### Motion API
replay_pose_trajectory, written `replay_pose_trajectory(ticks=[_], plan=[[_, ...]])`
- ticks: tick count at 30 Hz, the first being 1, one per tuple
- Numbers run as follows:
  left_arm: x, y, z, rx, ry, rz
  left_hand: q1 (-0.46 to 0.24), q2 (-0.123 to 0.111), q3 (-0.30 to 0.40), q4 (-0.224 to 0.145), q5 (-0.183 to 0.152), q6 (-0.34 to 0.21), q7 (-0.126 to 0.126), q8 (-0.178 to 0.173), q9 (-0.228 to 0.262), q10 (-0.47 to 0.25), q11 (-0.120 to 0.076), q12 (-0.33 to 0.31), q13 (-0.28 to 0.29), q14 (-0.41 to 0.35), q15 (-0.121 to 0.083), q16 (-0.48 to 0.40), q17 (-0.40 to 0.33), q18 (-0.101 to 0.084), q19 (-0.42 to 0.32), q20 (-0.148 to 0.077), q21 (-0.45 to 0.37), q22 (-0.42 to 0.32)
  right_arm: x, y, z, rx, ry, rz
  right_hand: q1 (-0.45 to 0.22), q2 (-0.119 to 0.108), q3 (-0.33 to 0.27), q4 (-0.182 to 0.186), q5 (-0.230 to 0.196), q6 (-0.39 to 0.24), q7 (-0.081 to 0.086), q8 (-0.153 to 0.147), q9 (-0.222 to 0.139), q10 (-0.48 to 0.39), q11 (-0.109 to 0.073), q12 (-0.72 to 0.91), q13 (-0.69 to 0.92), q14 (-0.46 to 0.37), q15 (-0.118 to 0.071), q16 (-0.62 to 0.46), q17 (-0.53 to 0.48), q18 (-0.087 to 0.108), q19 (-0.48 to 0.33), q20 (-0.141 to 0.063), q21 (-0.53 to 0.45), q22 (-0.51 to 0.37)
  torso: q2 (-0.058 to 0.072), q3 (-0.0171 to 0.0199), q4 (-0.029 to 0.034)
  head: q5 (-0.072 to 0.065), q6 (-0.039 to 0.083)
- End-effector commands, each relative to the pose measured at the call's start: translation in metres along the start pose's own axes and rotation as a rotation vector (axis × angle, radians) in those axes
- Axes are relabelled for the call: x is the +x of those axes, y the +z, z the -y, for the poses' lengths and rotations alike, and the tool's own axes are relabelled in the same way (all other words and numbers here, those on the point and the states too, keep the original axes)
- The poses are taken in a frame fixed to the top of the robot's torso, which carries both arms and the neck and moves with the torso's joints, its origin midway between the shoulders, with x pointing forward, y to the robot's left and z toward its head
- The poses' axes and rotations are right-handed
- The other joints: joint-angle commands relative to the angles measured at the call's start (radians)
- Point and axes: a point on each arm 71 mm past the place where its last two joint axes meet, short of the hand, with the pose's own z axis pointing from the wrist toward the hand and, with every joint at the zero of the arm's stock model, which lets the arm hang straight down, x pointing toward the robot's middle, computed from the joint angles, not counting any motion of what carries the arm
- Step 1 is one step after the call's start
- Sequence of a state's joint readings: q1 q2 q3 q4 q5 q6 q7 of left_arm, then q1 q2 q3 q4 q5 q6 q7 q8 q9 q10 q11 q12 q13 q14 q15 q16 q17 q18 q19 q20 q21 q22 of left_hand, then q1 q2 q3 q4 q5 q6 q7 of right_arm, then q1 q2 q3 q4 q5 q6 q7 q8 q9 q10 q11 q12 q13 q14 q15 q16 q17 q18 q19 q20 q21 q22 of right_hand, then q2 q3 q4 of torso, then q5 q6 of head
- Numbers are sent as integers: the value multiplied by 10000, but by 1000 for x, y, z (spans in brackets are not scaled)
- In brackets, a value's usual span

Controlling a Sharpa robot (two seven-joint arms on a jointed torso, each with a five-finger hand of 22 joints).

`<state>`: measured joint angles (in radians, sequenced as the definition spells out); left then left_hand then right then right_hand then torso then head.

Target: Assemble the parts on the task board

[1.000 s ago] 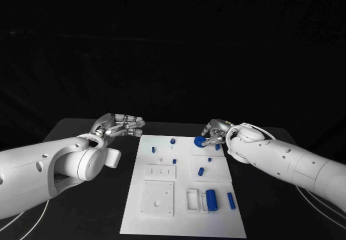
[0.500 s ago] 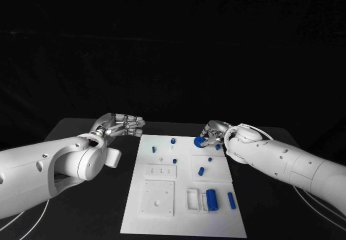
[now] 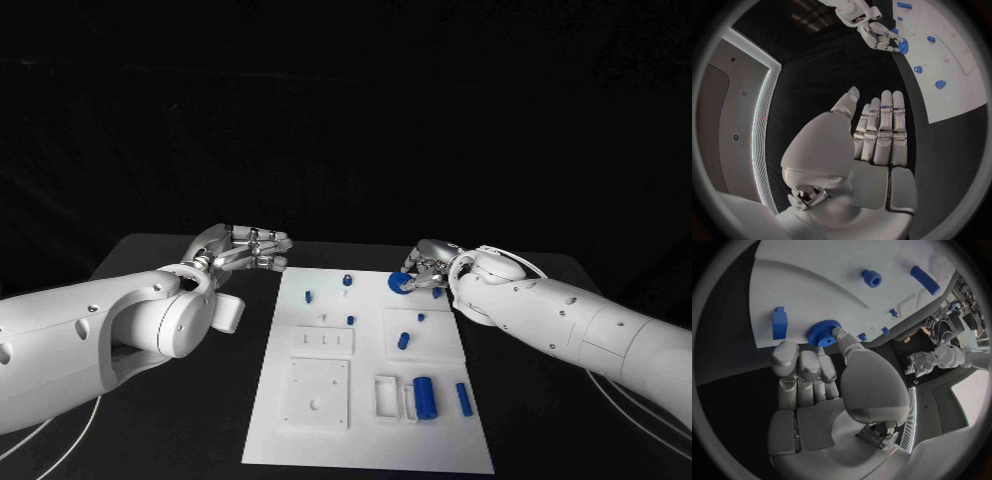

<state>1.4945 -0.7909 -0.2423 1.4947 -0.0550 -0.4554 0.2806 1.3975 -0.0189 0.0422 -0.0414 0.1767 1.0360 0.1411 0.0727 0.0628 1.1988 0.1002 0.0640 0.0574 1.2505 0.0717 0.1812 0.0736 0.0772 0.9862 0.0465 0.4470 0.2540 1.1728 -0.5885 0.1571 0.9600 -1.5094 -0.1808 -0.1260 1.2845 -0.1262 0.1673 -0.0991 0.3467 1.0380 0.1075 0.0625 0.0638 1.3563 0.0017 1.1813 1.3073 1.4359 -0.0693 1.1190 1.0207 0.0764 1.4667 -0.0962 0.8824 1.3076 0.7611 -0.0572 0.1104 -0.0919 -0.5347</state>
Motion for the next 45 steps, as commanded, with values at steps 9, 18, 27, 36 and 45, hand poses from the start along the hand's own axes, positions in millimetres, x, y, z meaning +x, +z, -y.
replay_pose_trajectory(ticks=[9,18,27,36,45], plan=[[3,1,1,34,-16,-232,-17,39,-63,-22,-36,-77,-23,-53,13,-54,14,-32,12,-78,-13,-46,-9,-61,44,53,-46,-29,12,0,1,57,-569,-921,-163,23,110,-139,354,188,-24,-6,-7,85,-33,114,95,101,0,91,77,50,517,57,86,1080,1,4,5,30,-48],[4,1,1,23,-13,-265,9,54,-62,-28,-21,-79,-23,-53,12,-60,16,-34,12,-80,-15,-46,-10,-59,50,50,-47,-38,18,-1,-1,86,-920,-1285,-296,31,216,-190,1042,238,-39,-6,-8,92,-48,130,118,106,-5,105,108,31,510,53,124,1085,-1,8,-4,60,-54],[3,1,1,37,-8,-247,9,54,-62,-28,-21,-79,-23,-53,12,-60,16,-34,12,-80,-15,-46,-10,-59,50,50,-47,-38,11,-3,-13,-104,-1258,-138,-619,72,1213,-346,1001,817,-220,11,1,273,-162,368,314,123,-110,134,162,-23,536,-46,227,1097,-10,1,-2,108,-8],[2,0,1,50,-3,-203,9,54,-62,-28,-21,-79,-23,-53,12,-60,16,-34,12,-80,-15,-46,-10,-59,50,50,-47,-38,2,-10,-35,-550,-1473,1026,-656,-29,1594,-214,834,1231,-331,-1,-1,372,-205,422,382,130,-181,143,174,-77,557,-123,345,1118,-7,3,-22,168,6],[0,-1,1,56,1,-155,9,54,-62,-28,-21,-79,-23,-53,12,-60,16,-34,12,-80,-15,-46,-10,-59,50,50,-47,-38,-6,-26,-70,-1501,-1653,2066,-676,-248,1545,135,707,1317,-373,-6,-3,449,-215,455,423,138,-209,157,161,-101,572,-151,528,1151,-6,1,-24,190,54]])
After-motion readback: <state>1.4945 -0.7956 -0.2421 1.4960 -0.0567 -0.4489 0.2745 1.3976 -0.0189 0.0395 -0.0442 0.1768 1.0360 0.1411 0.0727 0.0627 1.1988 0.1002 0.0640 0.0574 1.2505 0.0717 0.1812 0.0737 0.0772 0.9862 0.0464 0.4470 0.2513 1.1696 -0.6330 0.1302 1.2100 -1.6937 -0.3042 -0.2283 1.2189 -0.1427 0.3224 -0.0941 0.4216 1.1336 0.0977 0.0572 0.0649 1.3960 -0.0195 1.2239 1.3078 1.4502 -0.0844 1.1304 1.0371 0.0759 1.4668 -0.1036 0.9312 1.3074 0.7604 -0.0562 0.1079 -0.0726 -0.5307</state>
